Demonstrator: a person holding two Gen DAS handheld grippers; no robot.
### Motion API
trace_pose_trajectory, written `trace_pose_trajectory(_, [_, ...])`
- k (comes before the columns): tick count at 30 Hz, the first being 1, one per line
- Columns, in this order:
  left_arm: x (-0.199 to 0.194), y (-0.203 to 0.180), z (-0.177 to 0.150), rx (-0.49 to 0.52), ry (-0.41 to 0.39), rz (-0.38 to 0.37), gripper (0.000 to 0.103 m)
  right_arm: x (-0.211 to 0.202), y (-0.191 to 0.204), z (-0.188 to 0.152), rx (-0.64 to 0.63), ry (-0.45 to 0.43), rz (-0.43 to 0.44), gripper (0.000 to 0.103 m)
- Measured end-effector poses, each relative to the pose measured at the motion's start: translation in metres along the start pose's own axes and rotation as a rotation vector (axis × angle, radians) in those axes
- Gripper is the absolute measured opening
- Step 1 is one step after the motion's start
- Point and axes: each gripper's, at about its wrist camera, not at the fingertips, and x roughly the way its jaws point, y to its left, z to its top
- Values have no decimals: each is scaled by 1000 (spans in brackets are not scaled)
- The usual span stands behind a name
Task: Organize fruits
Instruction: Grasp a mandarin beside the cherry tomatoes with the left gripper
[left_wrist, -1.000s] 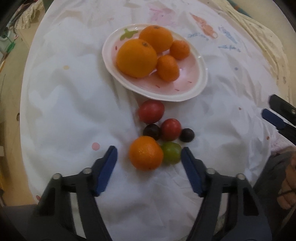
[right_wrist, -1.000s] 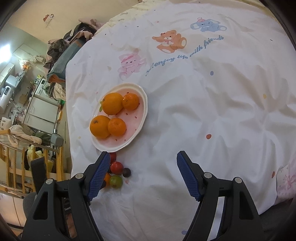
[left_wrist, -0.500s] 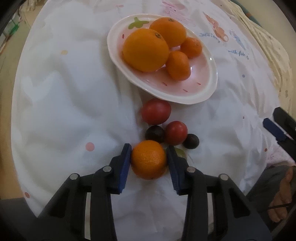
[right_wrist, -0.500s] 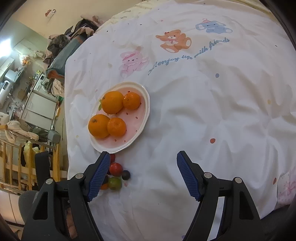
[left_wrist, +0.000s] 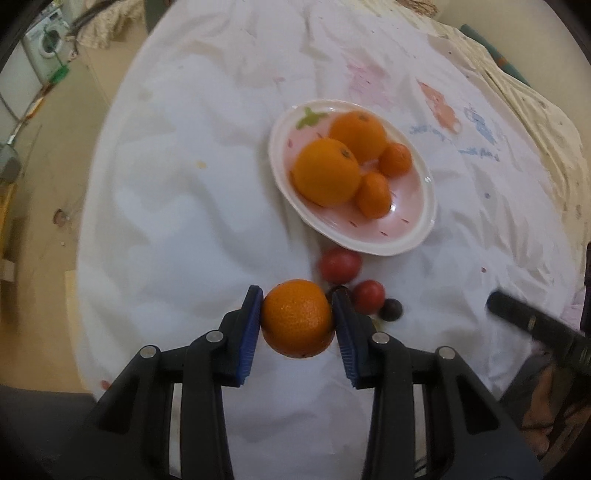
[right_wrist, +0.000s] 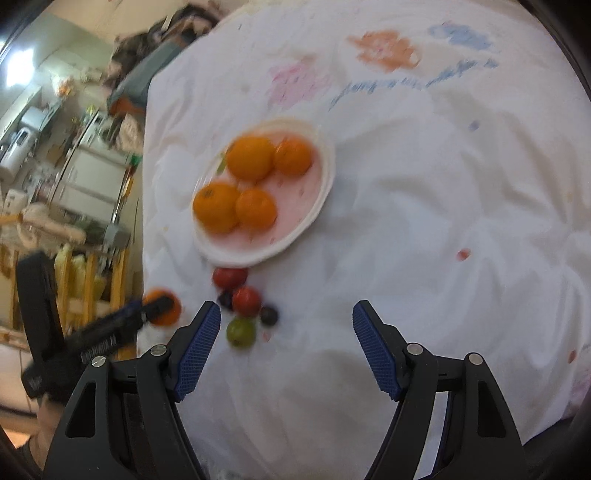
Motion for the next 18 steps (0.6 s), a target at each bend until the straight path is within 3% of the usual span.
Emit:
trace_pose_trajectory(6, [0,11,4,-75,21,-8,34,22,19,-17,-15,88,24,57])
trace_pose_trajectory(11, [-8,7,4,-43,-3,33,34,48,29,-18,52,123,51,54])
trace_pose_trajectory(18, [-10,19,4,-78,7,-1,34,90,44,-19,73,174,-37,50])
